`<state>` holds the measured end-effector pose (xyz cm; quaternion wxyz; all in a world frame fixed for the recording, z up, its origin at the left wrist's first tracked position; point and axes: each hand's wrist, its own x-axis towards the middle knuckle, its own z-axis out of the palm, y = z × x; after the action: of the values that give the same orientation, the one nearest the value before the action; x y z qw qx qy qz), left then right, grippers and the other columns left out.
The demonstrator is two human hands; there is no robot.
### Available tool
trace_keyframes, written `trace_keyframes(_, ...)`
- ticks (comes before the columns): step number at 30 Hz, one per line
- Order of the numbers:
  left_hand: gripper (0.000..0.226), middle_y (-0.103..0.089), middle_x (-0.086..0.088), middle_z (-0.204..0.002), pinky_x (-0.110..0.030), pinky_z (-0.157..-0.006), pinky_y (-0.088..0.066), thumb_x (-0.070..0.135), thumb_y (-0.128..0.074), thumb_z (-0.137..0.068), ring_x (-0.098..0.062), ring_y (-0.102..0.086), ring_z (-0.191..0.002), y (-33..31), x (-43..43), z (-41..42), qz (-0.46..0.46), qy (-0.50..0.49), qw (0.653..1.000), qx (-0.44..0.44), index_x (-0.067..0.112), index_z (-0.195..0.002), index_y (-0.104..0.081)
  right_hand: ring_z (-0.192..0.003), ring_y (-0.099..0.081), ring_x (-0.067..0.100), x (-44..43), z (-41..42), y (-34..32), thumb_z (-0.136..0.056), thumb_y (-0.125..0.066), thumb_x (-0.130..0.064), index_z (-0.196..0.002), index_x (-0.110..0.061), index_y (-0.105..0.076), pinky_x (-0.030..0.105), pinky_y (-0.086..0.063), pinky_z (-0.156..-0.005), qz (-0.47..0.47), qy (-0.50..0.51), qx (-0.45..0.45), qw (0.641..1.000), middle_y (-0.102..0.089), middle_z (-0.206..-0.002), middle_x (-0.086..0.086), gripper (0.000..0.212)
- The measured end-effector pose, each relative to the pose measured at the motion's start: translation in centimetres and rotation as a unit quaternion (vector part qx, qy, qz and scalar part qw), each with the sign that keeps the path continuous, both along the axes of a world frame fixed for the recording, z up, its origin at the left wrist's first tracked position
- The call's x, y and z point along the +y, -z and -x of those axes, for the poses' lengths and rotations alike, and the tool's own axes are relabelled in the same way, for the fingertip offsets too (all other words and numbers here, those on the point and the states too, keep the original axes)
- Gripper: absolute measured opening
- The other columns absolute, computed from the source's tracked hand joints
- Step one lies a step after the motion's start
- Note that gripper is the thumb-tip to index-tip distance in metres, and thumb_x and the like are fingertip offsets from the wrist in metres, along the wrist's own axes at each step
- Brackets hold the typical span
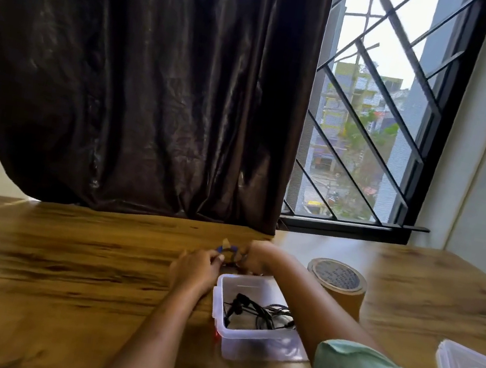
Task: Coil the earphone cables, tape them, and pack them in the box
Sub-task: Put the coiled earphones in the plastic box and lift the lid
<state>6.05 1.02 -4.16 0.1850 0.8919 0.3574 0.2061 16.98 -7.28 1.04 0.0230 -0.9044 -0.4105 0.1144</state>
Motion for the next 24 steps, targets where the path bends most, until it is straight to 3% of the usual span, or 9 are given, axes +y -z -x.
trace_keyframes(3,0.021,-0.069,0.006,-0.091,-0.037,-0.078,-0.053,0.044,-0.05,-0.092,-0.016,-0.062,-0.087,0.0,-0.3,0.1,0.026,0.023,0.997,-0.062,0.03,-0.092,-0.066,-0.08,-0.049,0.026,-0.5,0.5,-0.3,-0.093,-0.055,-0.026,-0.11,-0.001,-0.063,0.027,-0.038,-0.069,-0.031,0.013,-0.034,0.999,-0.053,-0.089,0.011,0.032)
trace_keyframes(5,0.007,-0.067,0.006,-0.085,-0.034,-0.073,-0.054,0.034,-0.064,-0.085,-0.013,-0.061,-0.081,-0.3,-0.8,0.3,0.056,0.061,0.992,-0.096,0.027,-0.084,-0.062,-0.075,-0.048,0.027,-0.9,1.1,-0.3,-0.09,-0.06,-0.024,-0.105,0.0,-0.064,0.028,-0.039,-0.065,-0.054,0.025,-0.053,0.997,-0.051,-0.084,0.011,0.028)
trace_keyframes(7,0.018,-0.062,0.006,-0.085,-0.024,-0.063,-0.048,0.023,-0.073,-0.079,-0.011,-0.059,-0.08,-0.7,-1.3,0.4,0.072,0.084,0.984,-0.142,0.022,-0.088,-0.057,-0.069,-0.048,0.026,-1.4,2.0,-0.4,-0.086,-0.065,-0.02,-0.098,-0.004,-0.064,0.028,-0.039,-0.059,-0.081,0.034,-0.063,0.994,-0.052,-0.081,0.012,0.021)
trace_keyframes(10,0.026,-0.061,0.006,-0.091,-0.014,-0.061,-0.044,0.009,-0.071,-0.081,-0.008,-0.057,-0.079,-1.1,-2.0,0.9,0.099,0.087,0.959,-0.249,0.017,-0.101,-0.058,-0.086,-0.058,0.03,-2.5,3.1,-0.8,-0.082,-0.066,-0.011,-0.102,-0.001,-0.064,0.026,-0.04,-0.066,-0.196,0.058,-0.053,0.978,-0.06,-0.1,0.017,0.023)
trace_keyframes(13,0.026,-0.069,-0.001,-0.099,-0.03,-0.071,-0.058,0.006,-0.066,-0.084,-0.014,-0.067,-0.082,-1.5,-2.6,1.5,0.154,0.116,0.917,-0.349,0.015,-0.108,-0.064,-0.086,-0.054,0.025,-3.9,4.0,-1.5,-0.082,-0.057,-0.001,-0.083,-0.011,-0.059,0.029,-0.041,-0.067,-0.343,0.073,-0.022,0.936,-0.056,-0.093,0.011,0.01)
trace_keyframes(15,0.024,-0.071,-0.004,-0.096,-0.035,-0.074,-0.059,0.004,-0.065,-0.085,-0.019,-0.07,-0.083,-2.2,-3.0,2.1,0.194,0.137,0.886,-0.399,0.013,-0.107,-0.067,-0.079,-0.05,0.021,-4.7,4.5,-1.8,-0.078,-0.053,0.004,-0.07,-0.016,-0.05,0.032,-0.043,-0.068,-0.438,0.099,0.027,0.893,-0.054,-0.084,0.005,0.022)
trace_keyframes(18,0.022,-0.072,-0.003,-0.093,-0.028,-0.072,-0.059,0.005,-0.065,-0.085,-0.015,-0.07,-0.083,-4.2,-4.0,3.1,0.21,0.16,0.856,-0.444,0.007,-0.107,-0.068,-0.072,-0.049,0.017,-6.4,5.4,-2.5,-0.076,-0.057,0.003,-0.071,-0.019,-0.052,0.029,-0.045,-0.063,-0.527,0.132,0.127,0.83,-0.052,-0.073,0.0,0.023)
trace_keyframes(21,0.018,-0.072,0.002,-0.088,-0.024,-0.068,-0.058,0.01,-0.065,-0.085,-0.009,-0.069,-0.078,-6.1,-5.5,4.2,0.202,0.174,0.853,-0.448,0.014,-0.103,-0.069,-0.078,-0.055,0.018,-8.5,6.3,-3.5,-0.082,-0.059,0.002,-0.076,-0.018,-0.054,0.044,-0.056,-0.075,-0.562,0.109,0.282,0.77,-0.053,-0.074,0.003,0.022)
trace_keyframes(24,0.014,-0.071,0.004,-0.075,-0.024,-0.062,-0.059,0.004,-0.065,-0.085,-0.005,-0.069,-0.067,-7.2,-7.2,5.3,0.27,0.196,0.839,-0.431,0.012,-0.096,-0.069,-0.081,-0.057,0.019,-10.9,7.0,-4.6,-0.086,-0.057,0.006,-0.078,-0.014,-0.052,0.042,-0.056,-0.071,-0.567,0.064,0.377,0.73,-0.054,-0.081,0.009,0.022)
